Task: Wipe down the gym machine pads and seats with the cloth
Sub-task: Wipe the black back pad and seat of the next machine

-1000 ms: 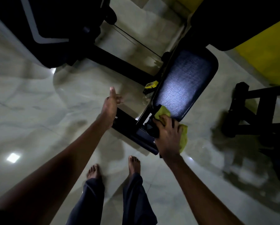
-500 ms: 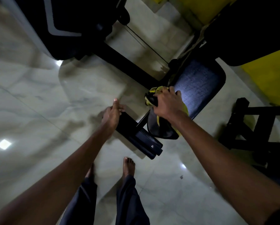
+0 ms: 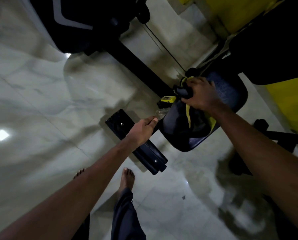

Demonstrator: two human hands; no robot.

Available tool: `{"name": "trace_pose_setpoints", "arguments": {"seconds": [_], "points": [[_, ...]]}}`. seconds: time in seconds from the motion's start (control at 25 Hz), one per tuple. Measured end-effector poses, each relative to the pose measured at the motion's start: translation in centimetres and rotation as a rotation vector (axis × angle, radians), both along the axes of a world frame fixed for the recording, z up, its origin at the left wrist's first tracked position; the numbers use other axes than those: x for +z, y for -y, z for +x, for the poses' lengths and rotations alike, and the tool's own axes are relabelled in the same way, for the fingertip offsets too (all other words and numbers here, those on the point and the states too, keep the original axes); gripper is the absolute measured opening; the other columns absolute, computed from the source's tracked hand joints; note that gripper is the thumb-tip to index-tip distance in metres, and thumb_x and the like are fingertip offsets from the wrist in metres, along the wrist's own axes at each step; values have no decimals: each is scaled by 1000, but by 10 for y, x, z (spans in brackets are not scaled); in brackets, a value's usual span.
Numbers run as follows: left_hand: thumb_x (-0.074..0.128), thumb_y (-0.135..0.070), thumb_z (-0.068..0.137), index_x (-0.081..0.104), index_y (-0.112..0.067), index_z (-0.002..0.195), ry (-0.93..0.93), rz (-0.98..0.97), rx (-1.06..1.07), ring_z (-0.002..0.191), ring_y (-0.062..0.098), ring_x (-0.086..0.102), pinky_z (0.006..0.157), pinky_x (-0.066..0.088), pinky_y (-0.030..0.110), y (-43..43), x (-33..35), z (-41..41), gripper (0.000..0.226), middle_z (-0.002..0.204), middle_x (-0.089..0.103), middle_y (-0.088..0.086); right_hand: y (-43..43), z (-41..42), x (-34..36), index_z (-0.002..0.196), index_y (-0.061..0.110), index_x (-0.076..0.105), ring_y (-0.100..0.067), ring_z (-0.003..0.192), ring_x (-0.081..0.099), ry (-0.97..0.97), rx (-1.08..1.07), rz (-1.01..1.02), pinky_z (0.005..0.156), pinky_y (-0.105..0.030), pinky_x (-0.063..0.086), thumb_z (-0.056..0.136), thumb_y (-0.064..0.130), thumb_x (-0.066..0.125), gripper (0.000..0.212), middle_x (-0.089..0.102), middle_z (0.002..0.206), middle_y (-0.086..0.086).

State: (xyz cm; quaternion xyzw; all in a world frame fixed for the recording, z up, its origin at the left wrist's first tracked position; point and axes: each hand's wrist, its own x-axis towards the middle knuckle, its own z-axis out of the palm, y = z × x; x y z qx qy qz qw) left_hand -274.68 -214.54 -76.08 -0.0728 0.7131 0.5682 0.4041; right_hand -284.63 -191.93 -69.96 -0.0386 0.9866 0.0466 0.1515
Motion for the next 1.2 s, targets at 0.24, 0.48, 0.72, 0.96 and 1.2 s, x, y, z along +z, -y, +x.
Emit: {"name": "trace_pose_setpoints", "arguments": {"seconds": [0.24, 0.48, 0.72, 0.96, 1.2], "points": [[43, -27, 104, 56, -19, 138, 36, 32, 109, 130, 18, 50, 107, 35, 26, -19, 1, -8, 37, 139, 58, 1, 0, 43, 2, 133, 24, 55, -39, 130, 44, -188, 79, 13, 107, -50, 34, 84, 54, 63, 58, 49, 140, -8], [37, -12, 98, 61, -23, 98, -15, -195, 376, 77, 22, 56, 65, 39, 28, -15, 3, -17, 27, 96, 64, 12, -15, 43, -4, 136, 38, 52, -42, 142, 31, -108, 164, 58, 106, -59, 38, 79, 63, 51, 62, 43, 148, 3], [42, -24, 105, 51, -21, 143, -88, -128, 172, 120, 10, 54, 93, 32, 14, -32, 6, -7, 40, 140, 57, -1, -21, -8, -6, 122, 29, 62, -41, 127, 45, -180, -5, 80, 95, -54, 45, 75, 46, 46, 52, 55, 134, -4], [63, -42, 94, 62, -23, 132, -284, -155, 92, 123, 11, 58, 106, 44, 24, -53, 1, -4, 42, 130, 65, -4, -44, -10, -12, 120, 33, 61, -34, 132, 45, -212, 228, 51, 99, -50, 42, 83, 66, 50, 51, 57, 133, 4], [56, -21, 98, 47, -27, 146, -427, -188, -65, 117, 18, 62, 98, 41, 17, -58, 16, -17, 49, 135, 62, 3, -61, -20, -15, 132, 31, 51, -37, 134, 41, -316, -18, 36, 100, -51, 41, 85, 58, 52, 54, 50, 140, -5]]}}
